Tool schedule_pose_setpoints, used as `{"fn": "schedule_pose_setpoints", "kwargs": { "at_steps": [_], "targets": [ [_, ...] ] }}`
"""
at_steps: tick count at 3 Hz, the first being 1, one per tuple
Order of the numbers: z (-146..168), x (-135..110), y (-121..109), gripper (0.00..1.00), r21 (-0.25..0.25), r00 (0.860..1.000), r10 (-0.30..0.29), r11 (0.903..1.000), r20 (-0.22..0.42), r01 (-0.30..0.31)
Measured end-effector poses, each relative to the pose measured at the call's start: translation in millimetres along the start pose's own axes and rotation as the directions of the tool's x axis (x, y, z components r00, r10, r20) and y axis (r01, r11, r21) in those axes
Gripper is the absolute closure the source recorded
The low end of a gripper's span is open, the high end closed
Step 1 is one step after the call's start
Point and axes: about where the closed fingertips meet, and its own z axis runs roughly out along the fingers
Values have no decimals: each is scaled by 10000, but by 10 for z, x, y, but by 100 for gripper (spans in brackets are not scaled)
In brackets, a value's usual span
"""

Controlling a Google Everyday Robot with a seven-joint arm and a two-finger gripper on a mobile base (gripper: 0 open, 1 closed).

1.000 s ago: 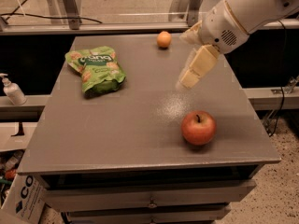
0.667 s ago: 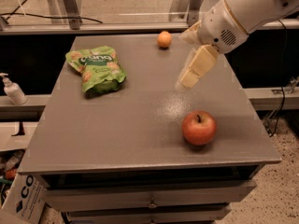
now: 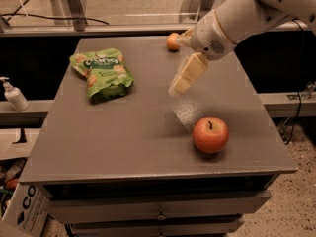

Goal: Move green rice chip bag near apple

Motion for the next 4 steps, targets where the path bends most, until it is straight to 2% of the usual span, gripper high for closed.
{"fn": "schedule_pose_setpoints", "kwargs": {
  "at_steps": [1, 2, 4],
  "targets": [
    [313, -94, -314, 0, 122, 9988, -397, 9992, 292, 394],
    [676, -239, -555, 0, -29, 9952, -700, 9975, 679, 703],
    [1408, -450, -616, 0, -683, 9872, -923, 9925, 1298, 1017]
  ]
}}
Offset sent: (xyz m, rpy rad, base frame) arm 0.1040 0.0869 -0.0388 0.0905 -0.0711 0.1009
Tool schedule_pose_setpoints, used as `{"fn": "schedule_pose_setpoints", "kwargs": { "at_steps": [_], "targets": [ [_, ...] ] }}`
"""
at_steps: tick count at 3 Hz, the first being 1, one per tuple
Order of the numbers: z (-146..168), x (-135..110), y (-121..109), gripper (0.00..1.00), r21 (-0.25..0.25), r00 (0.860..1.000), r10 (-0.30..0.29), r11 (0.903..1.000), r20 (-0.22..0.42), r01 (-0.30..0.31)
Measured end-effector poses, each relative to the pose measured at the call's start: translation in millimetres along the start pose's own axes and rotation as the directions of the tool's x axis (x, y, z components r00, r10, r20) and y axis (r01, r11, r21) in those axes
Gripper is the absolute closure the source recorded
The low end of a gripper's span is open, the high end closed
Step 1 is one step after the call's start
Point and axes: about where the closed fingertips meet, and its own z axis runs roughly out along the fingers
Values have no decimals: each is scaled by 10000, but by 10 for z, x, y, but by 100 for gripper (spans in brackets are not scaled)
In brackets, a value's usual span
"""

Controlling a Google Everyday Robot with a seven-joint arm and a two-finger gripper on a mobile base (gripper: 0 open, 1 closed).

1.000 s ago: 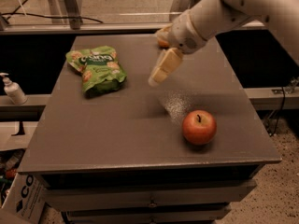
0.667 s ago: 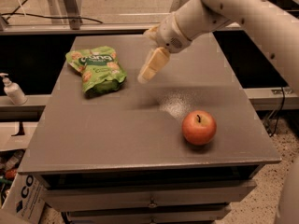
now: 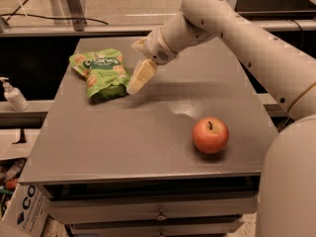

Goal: Move green rice chip bag near apple

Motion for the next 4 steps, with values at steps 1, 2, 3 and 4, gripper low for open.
{"fn": "schedule_pose_setpoints", "kwargs": {
  "at_steps": [1, 2, 3, 4],
  "targets": [
    [270, -65, -35, 0, -270, 9997, -133, 9995, 181, 137],
    [466, -149, -42, 16, -434, 9990, -296, 9986, 345, 311],
    [552, -169, -40, 40, -515, 9985, -316, 9981, 446, 339],
    [548, -148, -25, 64, -492, 9985, -247, 9984, 488, 271]
  ]
}}
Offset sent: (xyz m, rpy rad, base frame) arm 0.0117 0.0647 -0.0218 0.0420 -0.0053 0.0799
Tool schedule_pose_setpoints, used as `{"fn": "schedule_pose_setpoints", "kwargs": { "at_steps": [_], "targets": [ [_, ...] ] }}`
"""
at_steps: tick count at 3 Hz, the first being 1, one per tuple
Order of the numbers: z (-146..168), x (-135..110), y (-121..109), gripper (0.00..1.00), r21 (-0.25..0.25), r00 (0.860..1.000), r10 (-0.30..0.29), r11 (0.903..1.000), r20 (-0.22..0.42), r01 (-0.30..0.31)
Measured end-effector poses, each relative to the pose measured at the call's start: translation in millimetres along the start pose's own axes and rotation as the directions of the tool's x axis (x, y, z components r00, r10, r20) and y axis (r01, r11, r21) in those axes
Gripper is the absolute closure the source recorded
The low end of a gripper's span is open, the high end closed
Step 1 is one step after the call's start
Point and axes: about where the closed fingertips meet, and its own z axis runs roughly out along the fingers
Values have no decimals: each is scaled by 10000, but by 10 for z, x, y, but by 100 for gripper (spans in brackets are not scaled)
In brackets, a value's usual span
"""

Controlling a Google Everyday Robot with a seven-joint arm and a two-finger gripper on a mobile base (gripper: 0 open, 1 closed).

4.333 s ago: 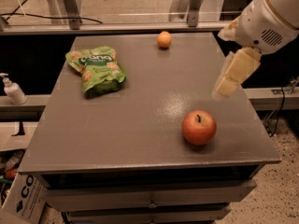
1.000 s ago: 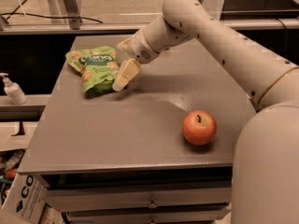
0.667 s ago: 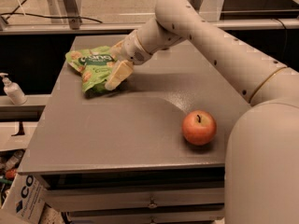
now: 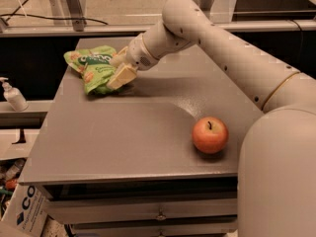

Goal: Move green rice chip bag near apple

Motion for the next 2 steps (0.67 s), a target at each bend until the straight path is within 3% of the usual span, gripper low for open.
{"fn": "schedule_pose_setpoints", "kwargs": {
  "at_steps": [1, 2],
  "targets": [
    [-129, -26, 35, 87, 262, 9998, 15, 9997, 196, -20],
    [-422, -103, 98, 100, 871, 9986, -112, 9962, 510, 68]
  ]
}}
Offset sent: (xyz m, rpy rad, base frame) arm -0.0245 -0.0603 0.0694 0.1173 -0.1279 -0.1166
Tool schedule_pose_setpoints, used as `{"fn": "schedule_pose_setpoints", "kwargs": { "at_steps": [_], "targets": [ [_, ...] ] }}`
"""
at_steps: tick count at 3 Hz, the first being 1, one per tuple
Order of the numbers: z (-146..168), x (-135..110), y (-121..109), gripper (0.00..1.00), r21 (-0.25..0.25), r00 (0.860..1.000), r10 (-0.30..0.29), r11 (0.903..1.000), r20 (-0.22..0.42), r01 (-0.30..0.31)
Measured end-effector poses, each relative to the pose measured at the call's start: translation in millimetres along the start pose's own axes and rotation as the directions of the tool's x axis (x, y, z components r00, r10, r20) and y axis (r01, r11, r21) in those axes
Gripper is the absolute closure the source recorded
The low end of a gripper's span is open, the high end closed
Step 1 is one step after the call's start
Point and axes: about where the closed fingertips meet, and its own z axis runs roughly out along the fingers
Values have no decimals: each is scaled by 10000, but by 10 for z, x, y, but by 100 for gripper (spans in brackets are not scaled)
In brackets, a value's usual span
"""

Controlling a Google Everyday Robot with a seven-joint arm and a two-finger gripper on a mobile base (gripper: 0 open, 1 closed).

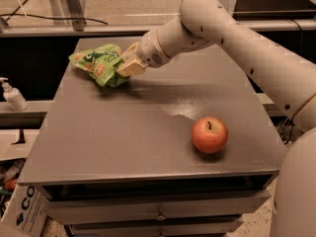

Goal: Move green rice chip bag near apple

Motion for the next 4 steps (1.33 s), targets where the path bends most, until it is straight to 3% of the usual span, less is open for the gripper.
{"fn": "schedule_pose_setpoints", "kwargs": {
  "at_steps": [1, 2, 4],
  "targets": [
    [-378, 14, 73, 100, 727, 9999, 53, 9973, 143, -64],
    [-761, 196, 210, 100, 1323, 9993, 381, 9905, 60, -385],
    [-1347, 747, 577, 100, 1874, 9909, 1293, 9749, -367, -1203]
  ]
}}
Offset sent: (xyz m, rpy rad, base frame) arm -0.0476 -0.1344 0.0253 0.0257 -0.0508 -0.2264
